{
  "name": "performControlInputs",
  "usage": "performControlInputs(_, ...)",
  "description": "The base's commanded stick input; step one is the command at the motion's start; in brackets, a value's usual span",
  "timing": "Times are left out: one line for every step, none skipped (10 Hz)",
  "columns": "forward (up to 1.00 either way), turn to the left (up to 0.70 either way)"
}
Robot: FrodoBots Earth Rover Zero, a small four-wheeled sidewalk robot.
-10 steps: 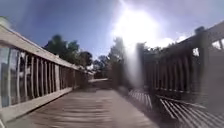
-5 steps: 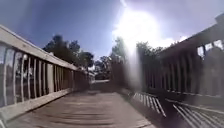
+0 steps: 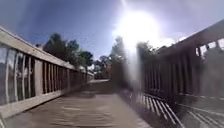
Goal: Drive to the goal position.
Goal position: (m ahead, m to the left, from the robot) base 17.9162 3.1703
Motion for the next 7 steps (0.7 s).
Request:
performControlInputs(0.7, 0.14)
performControlInputs(0.7, 0.14)
performControlInputs(0.7, 0.14)
performControlInputs(0.7, 0.14)
performControlInputs(0.7, 0.14)
performControlInputs(0.7, 0.14)
performControlInputs(0.7, 0.14)
